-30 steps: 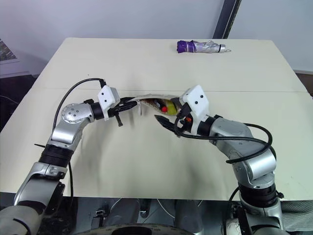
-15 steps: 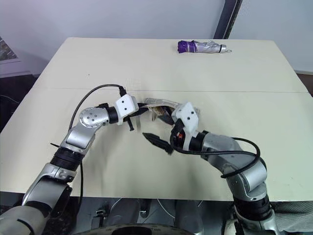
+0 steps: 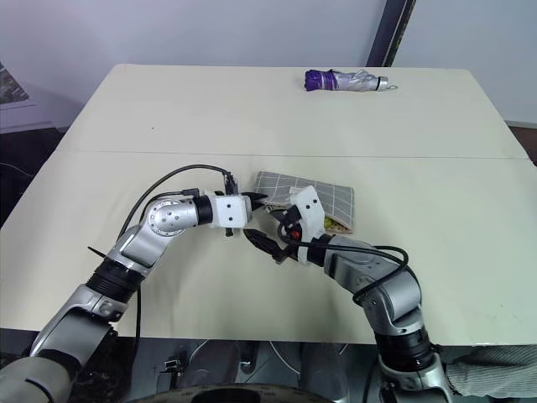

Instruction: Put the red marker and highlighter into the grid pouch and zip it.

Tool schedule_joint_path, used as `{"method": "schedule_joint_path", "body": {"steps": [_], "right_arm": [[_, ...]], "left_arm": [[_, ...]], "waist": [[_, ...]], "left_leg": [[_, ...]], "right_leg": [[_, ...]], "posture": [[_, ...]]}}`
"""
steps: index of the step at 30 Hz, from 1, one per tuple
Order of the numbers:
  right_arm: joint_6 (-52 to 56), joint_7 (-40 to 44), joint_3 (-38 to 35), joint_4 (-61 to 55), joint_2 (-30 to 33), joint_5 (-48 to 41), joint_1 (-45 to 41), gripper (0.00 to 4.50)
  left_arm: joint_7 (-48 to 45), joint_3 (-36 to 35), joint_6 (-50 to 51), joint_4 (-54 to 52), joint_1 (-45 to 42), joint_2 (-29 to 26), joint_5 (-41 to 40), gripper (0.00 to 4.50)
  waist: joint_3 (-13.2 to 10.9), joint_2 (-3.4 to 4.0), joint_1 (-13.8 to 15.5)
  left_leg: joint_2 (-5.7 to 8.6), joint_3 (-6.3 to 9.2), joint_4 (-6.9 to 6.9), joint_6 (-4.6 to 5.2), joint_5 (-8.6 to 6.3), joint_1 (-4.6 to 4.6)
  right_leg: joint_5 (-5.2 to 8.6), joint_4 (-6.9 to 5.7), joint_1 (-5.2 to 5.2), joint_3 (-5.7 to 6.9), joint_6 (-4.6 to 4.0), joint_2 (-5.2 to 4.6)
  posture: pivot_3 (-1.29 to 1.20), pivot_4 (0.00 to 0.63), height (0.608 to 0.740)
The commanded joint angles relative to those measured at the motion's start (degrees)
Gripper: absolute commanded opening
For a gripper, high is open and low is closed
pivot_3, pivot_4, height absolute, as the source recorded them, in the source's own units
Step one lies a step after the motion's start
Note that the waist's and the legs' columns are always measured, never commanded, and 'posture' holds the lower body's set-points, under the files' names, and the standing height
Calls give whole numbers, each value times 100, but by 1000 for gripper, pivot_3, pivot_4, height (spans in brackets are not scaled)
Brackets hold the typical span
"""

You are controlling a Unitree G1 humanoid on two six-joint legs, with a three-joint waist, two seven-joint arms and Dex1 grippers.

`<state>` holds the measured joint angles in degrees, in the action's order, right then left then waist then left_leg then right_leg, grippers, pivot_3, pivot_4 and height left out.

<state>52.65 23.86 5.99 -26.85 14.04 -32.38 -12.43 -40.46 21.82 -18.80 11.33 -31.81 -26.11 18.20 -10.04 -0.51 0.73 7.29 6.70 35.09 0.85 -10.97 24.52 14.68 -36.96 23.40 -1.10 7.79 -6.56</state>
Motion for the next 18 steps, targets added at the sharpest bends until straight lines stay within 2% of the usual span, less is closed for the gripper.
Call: {"method": "schedule_joint_path", "body": {"steps": [1, 4, 6, 8, 13, 14, 18], "right_arm": [[-15, -161, -209, -29, -84, -89, -141, 4257], [-54, -149, -215, 32, -86, -112, -156, 4257], [-62, -176, -209, 67, -108, -116, -179, 3748], [-60, -207, -217, 99, -175, -153, -194, 2888], [-59, -320, -242, 190, -347, -141, -198, 227], [-57, -329, -236, 200, -346, -117, -199, 71], [-102, -398, -239, 266, -352, -34, -161, 71]], "left_arm": [[199, 101, -415, -5, -77, -76, 284, 0], [240, 72, -477, 38, -79, -42, 285, 0], [282, 69, -512, 65, -94, -36, 322, 0], [318, 58, -534, 91, -111, -27, 334, 0], [330, 49, -576, 105, -119, -16, 339, 0], [332, 50, -576, 105, -120, -13, 340, 0], [336, 15, -557, 82, -114, -25, 336, 0]], "waist": [[0, 0, -4], [0, 0, -8], [0, 1, -9], [0, 1, -10], [0, 1, -13], [0, 1, -14], [0, 1, -14]], "left_leg": [[0, -1, 1, 0, 0, 0], [0, -1, 1, 0, 0, 0], [-2, 0, 0, 0, 0, 0], [-2, -1, 0, 0, 0, 0], [-2, -1, -1, 0, 0, -1], [-2, -1, -1, 0, 0, 0], [-2, -1, 0, 0, 0, 0]], "right_leg": [[0, 0, 0, 0, 0, 0], [0, -2, 1, 0, 0, 2], [0, -4, 3, 0, 0, 4], [0, -4, 3, 0, 0, 4], [0, -4, 3, 0, 0, 4], [0, -4, 4, 0, 0, 4], [0, -4, 3, 0, 0, 4]], "posture": [[0, 150, 740], [0, 150, 740], [0, 150, 740], [0, 150, 740], [0, 150, 740], [0, 150, 740], [0, 150, 740]]}}
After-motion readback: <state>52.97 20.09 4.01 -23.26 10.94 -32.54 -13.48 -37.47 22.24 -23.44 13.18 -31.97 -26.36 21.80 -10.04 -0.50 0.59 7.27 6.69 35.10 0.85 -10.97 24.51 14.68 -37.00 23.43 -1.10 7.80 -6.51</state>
